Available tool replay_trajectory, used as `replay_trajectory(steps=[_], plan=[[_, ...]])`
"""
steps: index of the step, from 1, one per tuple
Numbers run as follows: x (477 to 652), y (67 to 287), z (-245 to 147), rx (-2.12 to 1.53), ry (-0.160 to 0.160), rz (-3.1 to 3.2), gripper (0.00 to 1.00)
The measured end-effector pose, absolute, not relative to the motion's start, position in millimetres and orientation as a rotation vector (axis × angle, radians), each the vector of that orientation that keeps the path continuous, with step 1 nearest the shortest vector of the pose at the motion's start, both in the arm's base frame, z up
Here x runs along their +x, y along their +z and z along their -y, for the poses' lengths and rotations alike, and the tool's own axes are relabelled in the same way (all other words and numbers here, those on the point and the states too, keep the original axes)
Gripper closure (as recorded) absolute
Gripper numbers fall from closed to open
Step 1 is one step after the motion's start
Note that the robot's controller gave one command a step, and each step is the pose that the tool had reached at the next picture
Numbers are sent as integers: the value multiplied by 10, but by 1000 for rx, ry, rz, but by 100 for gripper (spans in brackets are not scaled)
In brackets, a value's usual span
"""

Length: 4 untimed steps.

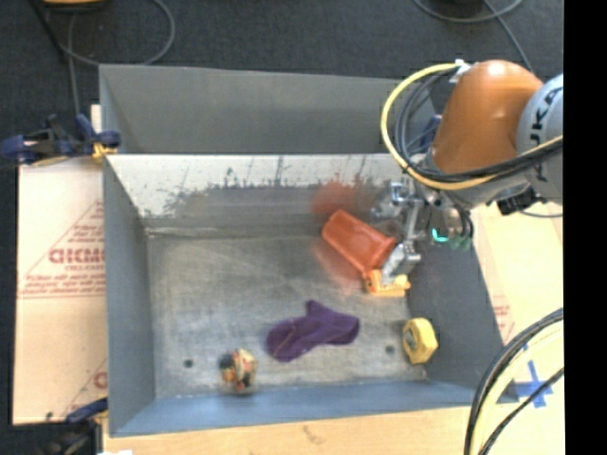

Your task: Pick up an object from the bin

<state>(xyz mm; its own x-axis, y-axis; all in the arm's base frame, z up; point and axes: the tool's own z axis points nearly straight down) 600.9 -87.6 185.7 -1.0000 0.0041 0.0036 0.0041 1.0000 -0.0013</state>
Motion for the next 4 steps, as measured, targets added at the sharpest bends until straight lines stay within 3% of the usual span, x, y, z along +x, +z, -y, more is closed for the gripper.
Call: replay_trajectory(steps=[1,3,4], plan=[[6026,1905,874,-4,3,3146,0],[5994,1427,425,-186,-4,3137,0],[6155,1203,203,-336,2,3132,0]])
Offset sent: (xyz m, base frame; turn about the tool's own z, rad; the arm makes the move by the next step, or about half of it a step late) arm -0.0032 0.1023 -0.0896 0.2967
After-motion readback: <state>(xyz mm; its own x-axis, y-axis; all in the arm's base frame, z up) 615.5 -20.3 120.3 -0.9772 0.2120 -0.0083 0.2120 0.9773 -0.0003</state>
